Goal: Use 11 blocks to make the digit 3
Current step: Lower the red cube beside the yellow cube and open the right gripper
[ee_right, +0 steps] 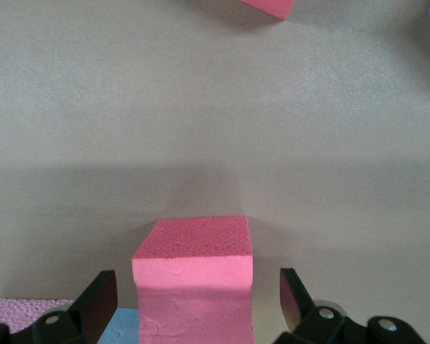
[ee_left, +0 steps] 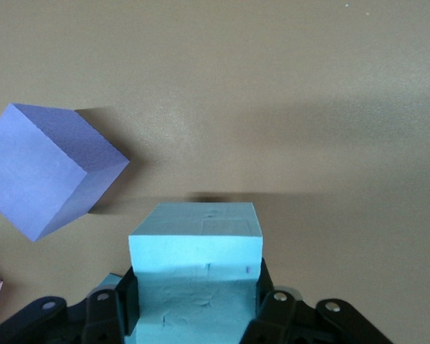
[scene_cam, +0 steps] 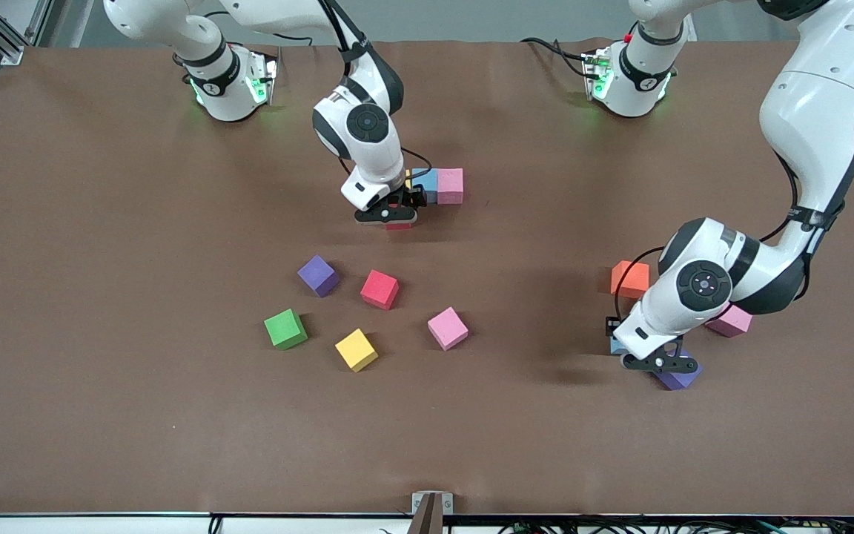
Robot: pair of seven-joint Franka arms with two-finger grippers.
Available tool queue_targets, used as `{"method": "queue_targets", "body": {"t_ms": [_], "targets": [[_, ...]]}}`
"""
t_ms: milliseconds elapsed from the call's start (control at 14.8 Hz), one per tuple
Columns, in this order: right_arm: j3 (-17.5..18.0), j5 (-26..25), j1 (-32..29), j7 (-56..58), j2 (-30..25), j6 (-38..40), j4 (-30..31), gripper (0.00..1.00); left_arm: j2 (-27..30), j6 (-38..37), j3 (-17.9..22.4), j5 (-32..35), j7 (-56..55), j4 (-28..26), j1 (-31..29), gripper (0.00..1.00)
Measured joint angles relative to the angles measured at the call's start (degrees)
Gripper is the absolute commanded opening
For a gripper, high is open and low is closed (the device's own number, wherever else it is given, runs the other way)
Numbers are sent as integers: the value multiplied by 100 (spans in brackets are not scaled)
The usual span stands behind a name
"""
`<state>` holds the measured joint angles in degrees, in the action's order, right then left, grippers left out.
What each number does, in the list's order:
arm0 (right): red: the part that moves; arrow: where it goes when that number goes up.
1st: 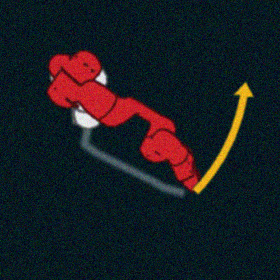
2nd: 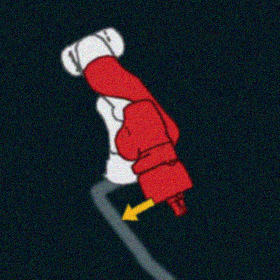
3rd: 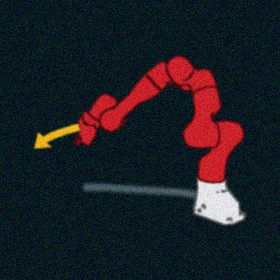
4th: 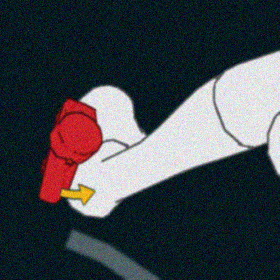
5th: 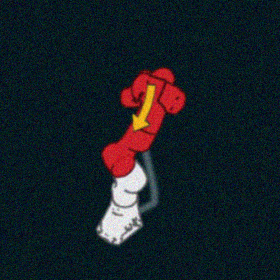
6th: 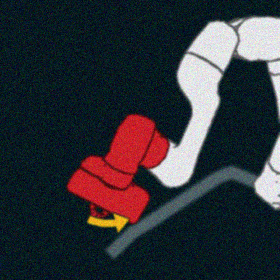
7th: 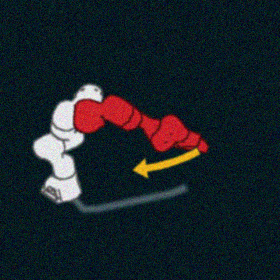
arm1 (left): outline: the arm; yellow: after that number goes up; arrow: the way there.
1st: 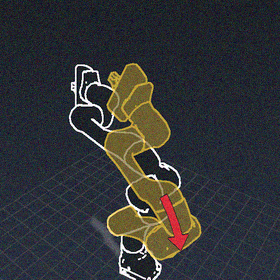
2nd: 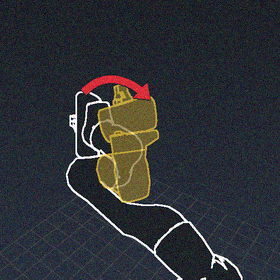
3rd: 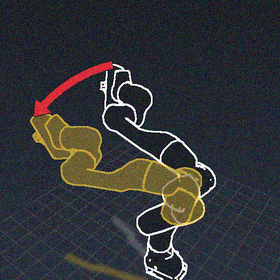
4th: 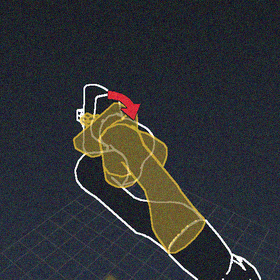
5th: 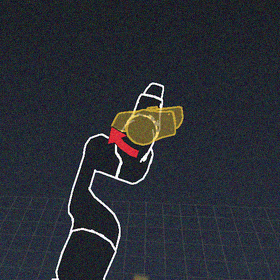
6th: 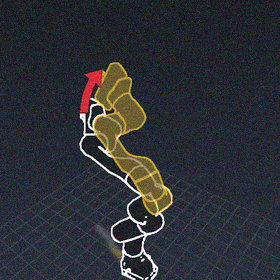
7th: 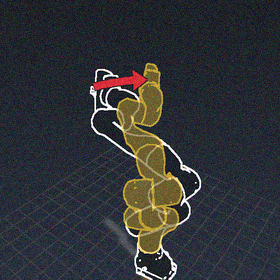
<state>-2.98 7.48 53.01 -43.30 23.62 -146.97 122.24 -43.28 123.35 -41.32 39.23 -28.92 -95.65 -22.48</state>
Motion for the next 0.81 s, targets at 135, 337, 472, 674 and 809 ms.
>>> {"method": "queue_targets", "body": {"t_ms": [135,337,472,674,809], "targets": [[-6,0,-1,0,0,0,-2,100,0,-1,2,0,0,0,-6,46],[-31,2,-11,-1,-62,23,-46,100,0,-3,6,0,0,-2,-8,46],[-52,5,-71,-9,-218,387,-172,100,-1,-3,6,0,0,-6,-5,46],[-93,5,-310,-13,-495,1429,-599,100,-1,-3,6,0,0,-15,-3,46],[-179,5,-499,-13,-599,1765,-837,100,-2,-3,6,0,0,-17,-5,46]]}}
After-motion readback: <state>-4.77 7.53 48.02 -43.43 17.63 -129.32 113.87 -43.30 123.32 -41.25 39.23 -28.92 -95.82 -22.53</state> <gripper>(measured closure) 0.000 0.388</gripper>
